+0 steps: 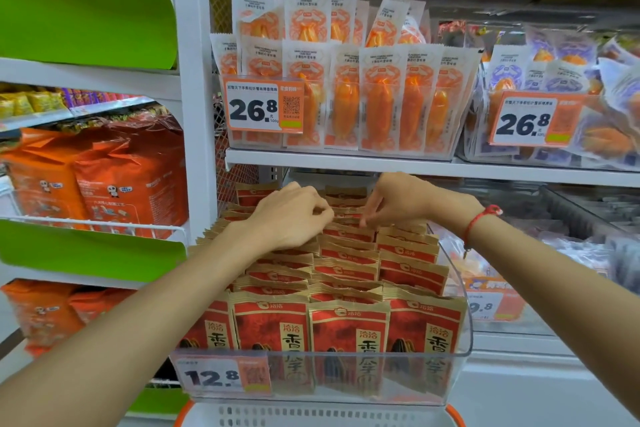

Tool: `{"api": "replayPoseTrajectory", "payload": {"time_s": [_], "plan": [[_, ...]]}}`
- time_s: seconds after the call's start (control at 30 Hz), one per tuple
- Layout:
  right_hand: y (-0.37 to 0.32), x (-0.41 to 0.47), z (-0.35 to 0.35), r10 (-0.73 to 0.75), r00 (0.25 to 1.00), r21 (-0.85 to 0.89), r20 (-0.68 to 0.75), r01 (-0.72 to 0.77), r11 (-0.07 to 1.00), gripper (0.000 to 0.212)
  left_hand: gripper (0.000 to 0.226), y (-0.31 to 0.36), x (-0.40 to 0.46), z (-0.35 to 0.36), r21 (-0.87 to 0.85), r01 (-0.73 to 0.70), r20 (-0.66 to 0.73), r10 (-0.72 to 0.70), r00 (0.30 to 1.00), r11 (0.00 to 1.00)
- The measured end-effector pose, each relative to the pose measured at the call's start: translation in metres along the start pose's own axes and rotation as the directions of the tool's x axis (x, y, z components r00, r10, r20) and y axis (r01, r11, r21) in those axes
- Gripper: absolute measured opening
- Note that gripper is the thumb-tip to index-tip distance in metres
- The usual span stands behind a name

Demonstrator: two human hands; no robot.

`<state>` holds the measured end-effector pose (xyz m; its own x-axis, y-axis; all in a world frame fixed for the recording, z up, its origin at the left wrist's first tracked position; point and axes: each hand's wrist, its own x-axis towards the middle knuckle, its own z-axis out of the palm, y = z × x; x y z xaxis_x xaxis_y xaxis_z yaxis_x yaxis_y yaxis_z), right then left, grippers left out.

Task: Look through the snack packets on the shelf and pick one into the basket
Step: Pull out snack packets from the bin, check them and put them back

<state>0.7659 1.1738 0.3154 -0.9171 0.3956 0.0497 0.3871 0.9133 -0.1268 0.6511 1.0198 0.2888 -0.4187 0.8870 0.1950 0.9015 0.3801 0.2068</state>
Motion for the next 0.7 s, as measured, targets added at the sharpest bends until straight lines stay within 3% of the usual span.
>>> {"api": "replayPoseTrajectory", "payload": {"time_s": [0.13,0.27,0.43,0.57,0.7], "plan": [[0.010,-0.007,0.000,0.040,0.973,-0.063,-0.229,-0.055,0.996,0.012,0.025,0.002,0.008,0.005,-0.034,0.098,-0.234,-0.104,0.967,0.995],[0.004,-0.006,0.011,0.001,0.958,-0.153,-0.288,-0.047,0.987,0.021,0.024,0.010,0.021,0.008,-0.059,0.141,-0.164,-0.148,0.975,0.988],[-0.002,0.006,0.023,-0.016,0.967,-0.234,-0.254,-0.045,0.971,0.028,0.021,0.017,0.035,0.004,0.022,0.077,0.010,-0.077,0.997,0.997],[0.003,0.005,0.022,-0.021,0.960,-0.245,-0.279,-0.050,0.968,0.022,0.021,0.018,0.038,0.002,0.041,0.072,-0.022,-0.071,0.997,0.997],[0.009,-0.007,0.015,-0.012,0.930,-0.138,-0.367,-0.042,0.990,0.018,0.019,0.010,0.031,0.003,0.088,0.028,-0.158,-0.013,0.987,0.996]]}}
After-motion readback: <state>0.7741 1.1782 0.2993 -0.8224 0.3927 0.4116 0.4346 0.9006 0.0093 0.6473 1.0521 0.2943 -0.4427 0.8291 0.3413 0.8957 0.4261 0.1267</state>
